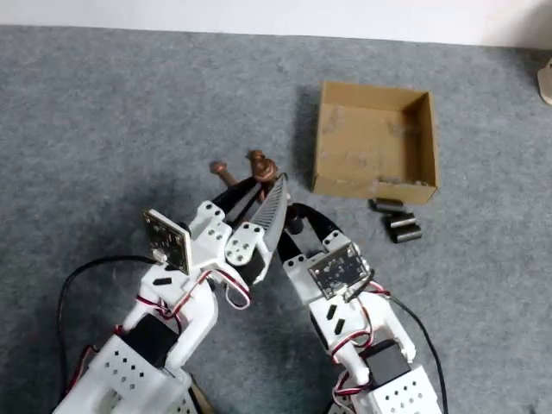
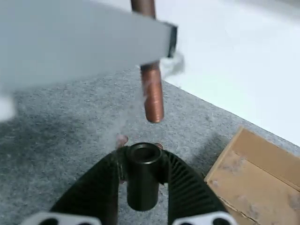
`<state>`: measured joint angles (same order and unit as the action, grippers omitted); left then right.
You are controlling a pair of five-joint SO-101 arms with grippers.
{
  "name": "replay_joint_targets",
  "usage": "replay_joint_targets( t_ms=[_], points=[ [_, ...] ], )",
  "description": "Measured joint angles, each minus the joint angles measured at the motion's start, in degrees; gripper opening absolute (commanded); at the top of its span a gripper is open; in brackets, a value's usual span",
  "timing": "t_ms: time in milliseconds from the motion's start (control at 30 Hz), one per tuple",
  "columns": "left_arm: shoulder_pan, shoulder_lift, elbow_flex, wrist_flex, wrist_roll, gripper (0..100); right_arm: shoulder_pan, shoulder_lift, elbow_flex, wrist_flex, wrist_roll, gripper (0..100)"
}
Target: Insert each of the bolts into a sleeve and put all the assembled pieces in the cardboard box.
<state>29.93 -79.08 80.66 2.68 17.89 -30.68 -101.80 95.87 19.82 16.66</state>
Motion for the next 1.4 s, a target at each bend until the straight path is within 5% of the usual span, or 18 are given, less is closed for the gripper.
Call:
replay_joint_targets(
  t_ms=[933, 1400],
  points=[
    [3.5, -9.9, 6.9, 5.8, 0.0, 1, 0.2, 0.2, 0.0, 0.4, 0.0, 0.5],
    [1.2, -9.1, 10.6, -1.1, -0.1, 1, -1.8, 0.1, 0.0, 0.4, 0.0, 0.5]
  ],
)
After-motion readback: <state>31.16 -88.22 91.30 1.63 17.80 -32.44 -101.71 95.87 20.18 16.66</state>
